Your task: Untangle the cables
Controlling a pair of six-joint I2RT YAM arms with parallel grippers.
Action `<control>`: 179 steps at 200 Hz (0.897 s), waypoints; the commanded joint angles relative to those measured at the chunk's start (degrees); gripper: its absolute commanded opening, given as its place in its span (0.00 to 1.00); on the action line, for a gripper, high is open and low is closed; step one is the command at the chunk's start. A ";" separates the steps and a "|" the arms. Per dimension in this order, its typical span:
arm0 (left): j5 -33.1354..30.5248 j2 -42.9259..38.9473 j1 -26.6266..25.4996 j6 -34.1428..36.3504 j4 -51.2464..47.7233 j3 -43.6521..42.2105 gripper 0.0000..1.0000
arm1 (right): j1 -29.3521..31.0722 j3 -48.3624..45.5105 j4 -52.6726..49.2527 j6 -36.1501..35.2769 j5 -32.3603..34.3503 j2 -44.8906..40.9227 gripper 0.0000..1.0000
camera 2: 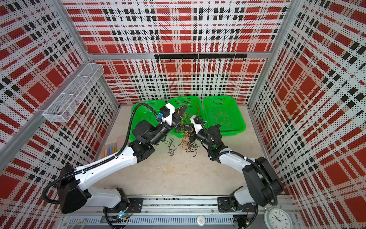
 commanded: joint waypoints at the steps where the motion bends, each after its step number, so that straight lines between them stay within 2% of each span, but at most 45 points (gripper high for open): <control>1: -0.86 -1.11 -0.45 0.27 0.54 0.66 0.00 | -0.10 0.07 4.23 0.85 1.29 -0.85 0.00; 16: -0.94 -2.33 -0.45 -0.05 0.48 -0.74 0.00 | -0.63 0.54 4.32 1.32 1.46 -1.45 0.00; 26: -0.88 -3.35 -0.45 -0.24 0.54 -2.18 0.04 | -1.09 1.07 4.66 2.19 1.34 -1.87 0.00; 34: -0.96 -4.38 -0.45 -0.44 0.54 -3.58 0.12 | -1.47 1.56 4.89 2.88 1.03 -2.25 0.00; 43: -1.25 -5.65 -0.35 -0.43 0.62 -5.25 0.29 | -1.84 2.46 4.85 3.86 0.12 -2.51 0.00; 59: -1.86 -8.33 0.10 -0.62 0.67 -8.59 0.53 | -2.44 4.00 4.44 4.73 -1.51 -3.00 0.00; 74: -2.31 -11.26 1.22 -1.59 0.88 -11.73 0.58 | -2.49 5.70 2.79 4.20 -2.21 -3.83 0.00; 96: -3.71 -15.51 3.11 -2.61 1.31 -16.89 0.74 | -2.64 8.49 -1.01 2.22 -2.95 -5.18 0.00; 115: -4.07 -18.73 5.58 -2.85 1.64 -21.68 0.79 | -2.58 10.48 -4.11 0.48 -3.87 -6.21 0.00; 139: -2.38 -21.22 9.62 -3.55 2.83 -27.30 0.80 | -2.82 12.24 -6.70 -1.12 -5.47 -7.19 0.00; 166: 3.15 -22.12 13.54 -1.62 5.54 -32.46 0.80 | -3.12 13.06 -6.71 -1.41 -8.98 -7.74 0.00; 179: 7.71 -21.39 14.81 0.15 5.92 -33.43 0.80 | -3.17 13.54 -7.75 -1.66 -10.21 -7.82 0.00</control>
